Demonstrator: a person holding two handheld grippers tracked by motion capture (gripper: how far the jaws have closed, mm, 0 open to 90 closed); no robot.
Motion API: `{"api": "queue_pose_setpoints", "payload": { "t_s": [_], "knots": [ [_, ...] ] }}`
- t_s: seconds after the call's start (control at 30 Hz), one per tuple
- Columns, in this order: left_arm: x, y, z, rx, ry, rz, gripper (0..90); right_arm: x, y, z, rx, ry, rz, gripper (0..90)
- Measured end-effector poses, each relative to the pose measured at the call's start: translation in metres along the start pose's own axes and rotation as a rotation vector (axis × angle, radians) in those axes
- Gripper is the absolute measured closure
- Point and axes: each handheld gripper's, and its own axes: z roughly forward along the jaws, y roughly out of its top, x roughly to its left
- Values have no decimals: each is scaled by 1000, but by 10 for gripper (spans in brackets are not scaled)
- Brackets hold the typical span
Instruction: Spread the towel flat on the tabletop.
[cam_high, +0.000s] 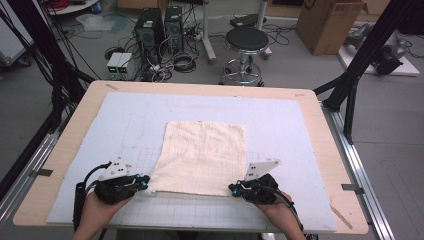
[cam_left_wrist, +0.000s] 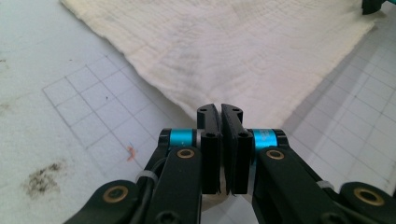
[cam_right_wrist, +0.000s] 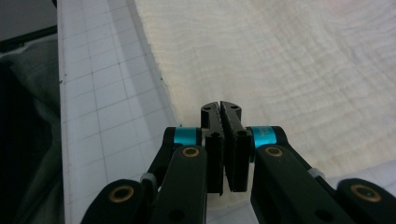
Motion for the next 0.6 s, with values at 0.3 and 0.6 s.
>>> {"api": "queue_pose_setpoints", "payload": {
  "t_s": [0.3, 0.6],
  "knots": [
    [-19, -10, 0, 46, 8, 25, 858, 10, -5, -4, 12, 11, -4, 883],
    [-34, -19, 1, 45, 7, 36, 855, 18, -15, -14, 4, 25, 12, 883]
  ]
}}
